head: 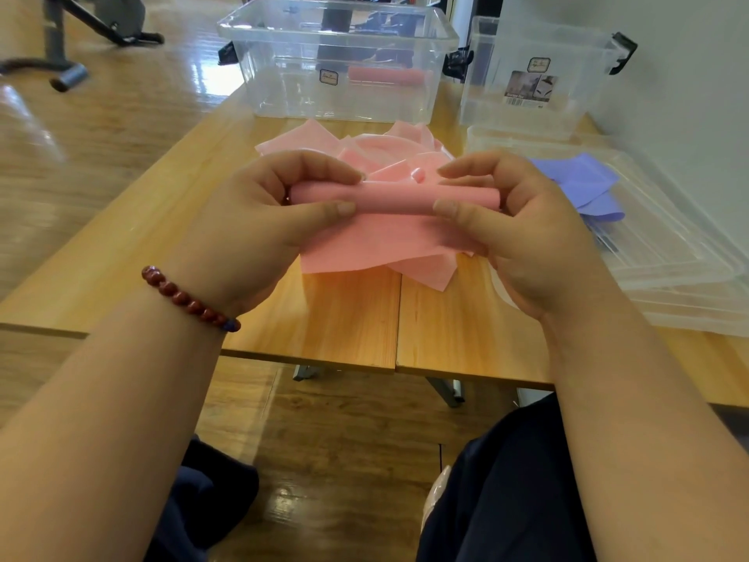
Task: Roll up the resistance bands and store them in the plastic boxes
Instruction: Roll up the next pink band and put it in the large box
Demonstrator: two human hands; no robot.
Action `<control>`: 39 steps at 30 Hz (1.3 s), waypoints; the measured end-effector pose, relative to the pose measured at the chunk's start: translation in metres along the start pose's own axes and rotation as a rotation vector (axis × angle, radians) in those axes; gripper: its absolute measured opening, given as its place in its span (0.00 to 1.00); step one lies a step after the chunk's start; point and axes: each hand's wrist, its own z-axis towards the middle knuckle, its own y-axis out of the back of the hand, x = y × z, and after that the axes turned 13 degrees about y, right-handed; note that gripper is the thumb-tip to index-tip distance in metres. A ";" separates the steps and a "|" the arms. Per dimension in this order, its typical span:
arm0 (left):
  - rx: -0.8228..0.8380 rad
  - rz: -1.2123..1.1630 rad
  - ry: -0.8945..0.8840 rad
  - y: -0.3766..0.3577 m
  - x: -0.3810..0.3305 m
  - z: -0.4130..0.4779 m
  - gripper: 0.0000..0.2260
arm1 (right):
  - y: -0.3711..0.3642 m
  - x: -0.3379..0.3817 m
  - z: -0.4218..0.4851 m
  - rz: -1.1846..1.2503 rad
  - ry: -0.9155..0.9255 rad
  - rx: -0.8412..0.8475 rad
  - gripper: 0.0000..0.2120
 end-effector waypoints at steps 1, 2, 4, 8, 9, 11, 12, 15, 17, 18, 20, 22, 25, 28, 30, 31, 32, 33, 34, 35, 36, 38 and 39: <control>0.000 0.001 0.001 0.001 0.000 0.000 0.09 | 0.000 0.000 0.000 -0.011 0.003 -0.015 0.10; 0.004 -0.006 0.005 0.001 0.000 0.000 0.10 | -0.001 0.000 0.000 -0.027 0.017 -0.029 0.09; 0.027 -0.030 0.020 0.002 -0.001 0.000 0.13 | -0.002 0.001 0.000 -0.058 0.052 -0.054 0.08; 0.061 -0.069 0.061 0.000 -0.003 -0.002 0.14 | -0.003 0.004 0.000 -0.042 0.086 -0.073 0.13; 0.057 -0.067 0.063 -0.001 -0.004 -0.003 0.12 | -0.003 0.005 -0.001 -0.037 0.095 -0.073 0.13; 0.051 -0.051 0.070 -0.002 -0.004 -0.004 0.10 | -0.004 0.006 0.000 -0.045 0.114 -0.071 0.14; 0.053 -0.047 0.073 -0.002 -0.005 -0.004 0.09 | -0.004 0.005 0.001 -0.054 0.122 -0.068 0.15; 0.050 -0.067 0.066 -0.001 -0.004 -0.003 0.09 | -0.003 0.002 0.001 -0.039 0.101 -0.032 0.15; 0.047 -0.073 0.060 0.000 -0.003 -0.002 0.10 | -0.002 0.000 0.001 -0.017 0.047 0.013 0.14; 0.045 -0.064 0.058 0.001 -0.002 -0.002 0.11 | -0.002 -0.001 0.001 -0.007 0.027 0.023 0.14; 0.046 -0.051 0.057 0.001 -0.002 -0.002 0.12 | -0.002 -0.002 0.001 -0.023 0.041 -0.001 0.12; 0.063 -0.057 0.073 0.002 -0.003 -0.003 0.15 | -0.003 0.000 0.001 -0.065 0.088 -0.048 0.11; 0.085 -0.069 0.100 0.002 -0.005 -0.005 0.20 | -0.004 0.002 0.001 -0.060 0.137 -0.098 0.14; 0.062 -0.101 0.123 -0.001 -0.008 -0.006 0.16 | -0.004 0.002 0.001 -0.061 0.162 -0.102 0.14; 0.051 -0.111 0.141 -0.003 -0.009 -0.006 0.14 | -0.004 0.002 0.001 -0.056 0.158 -0.090 0.15; 0.037 -0.089 0.140 -0.003 -0.008 -0.006 0.13 | -0.004 0.002 0.001 -0.056 0.156 -0.084 0.15; 0.018 -0.064 0.132 -0.003 -0.007 -0.005 0.11 | -0.004 0.002 0.001 -0.061 0.155 -0.079 0.15; 0.001 -0.047 0.122 -0.002 -0.006 -0.004 0.09 | -0.004 0.002 0.001 -0.066 0.150 -0.073 0.15; -0.011 -0.042 0.112 -0.001 -0.005 -0.003 0.08 | -0.004 0.002 0.001 -0.066 0.136 -0.065 0.15; -0.020 -0.046 0.101 0.000 -0.004 -0.003 0.07 | -0.004 0.002 0.001 -0.058 0.111 -0.052 0.14; -0.024 -0.052 0.089 0.001 -0.003 -0.002 0.07 | -0.004 0.001 0.001 -0.049 0.084 -0.038 0.13; -0.023 -0.054 0.069 0.002 -0.003 -0.001 0.08 | -0.004 -0.001 0.001 -0.053 0.043 -0.028 0.12; -0.015 -0.053 0.062 0.002 -0.003 -0.002 0.08 | -0.004 -0.002 0.001 -0.063 0.036 -0.035 0.10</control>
